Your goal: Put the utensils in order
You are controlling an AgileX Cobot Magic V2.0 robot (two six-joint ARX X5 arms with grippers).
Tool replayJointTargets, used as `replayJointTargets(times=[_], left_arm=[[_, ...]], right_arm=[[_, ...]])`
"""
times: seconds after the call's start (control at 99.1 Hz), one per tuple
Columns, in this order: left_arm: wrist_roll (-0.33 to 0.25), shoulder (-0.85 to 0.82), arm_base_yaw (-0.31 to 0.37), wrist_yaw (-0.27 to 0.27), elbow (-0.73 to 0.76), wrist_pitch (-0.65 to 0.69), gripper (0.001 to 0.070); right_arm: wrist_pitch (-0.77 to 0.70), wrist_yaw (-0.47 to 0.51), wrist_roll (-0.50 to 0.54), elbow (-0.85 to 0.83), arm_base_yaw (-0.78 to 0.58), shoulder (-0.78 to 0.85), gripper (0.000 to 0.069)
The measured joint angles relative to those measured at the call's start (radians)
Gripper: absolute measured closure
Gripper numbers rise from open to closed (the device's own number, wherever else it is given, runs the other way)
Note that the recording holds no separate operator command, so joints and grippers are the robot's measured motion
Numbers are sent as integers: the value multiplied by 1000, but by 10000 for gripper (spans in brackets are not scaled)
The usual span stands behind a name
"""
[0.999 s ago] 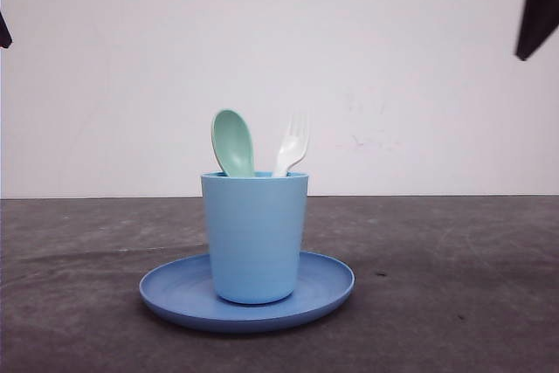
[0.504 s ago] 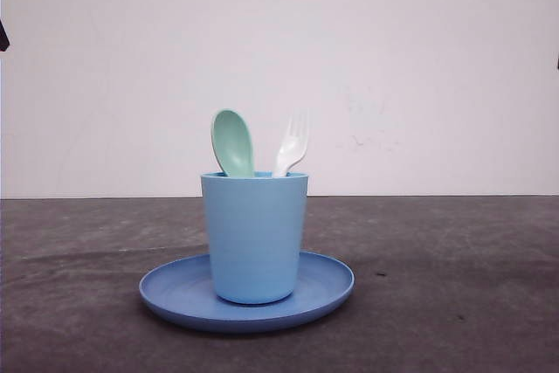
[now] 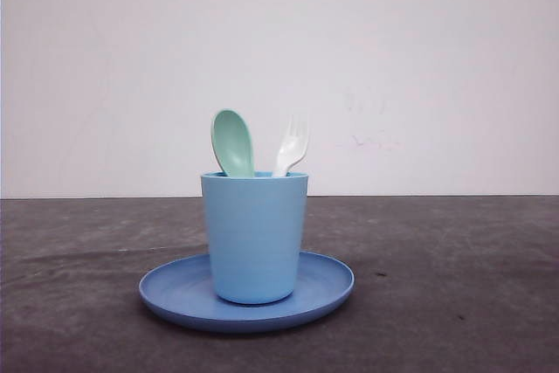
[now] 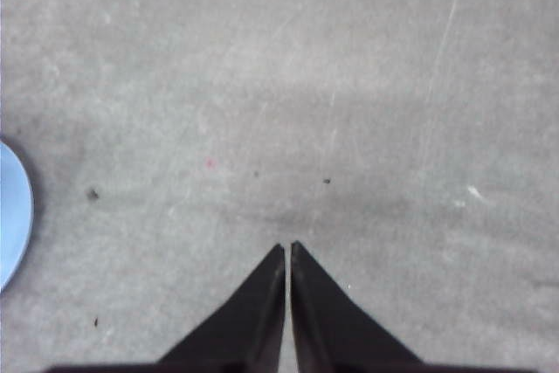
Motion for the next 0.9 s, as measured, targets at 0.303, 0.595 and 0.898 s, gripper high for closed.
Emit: replayJointTargets(times=[0.303,0.595,0.898], left_arm=[[0,-3,0,-1,0,0,695],[25,-274,39,-166,-192,96,695],[22,-726,65,-169,-672,391,695]], right_arm=[[0,0,0,0,0,0,682],[3,0,0,0,0,0,682],[3,0,0,0,0,0,682]])
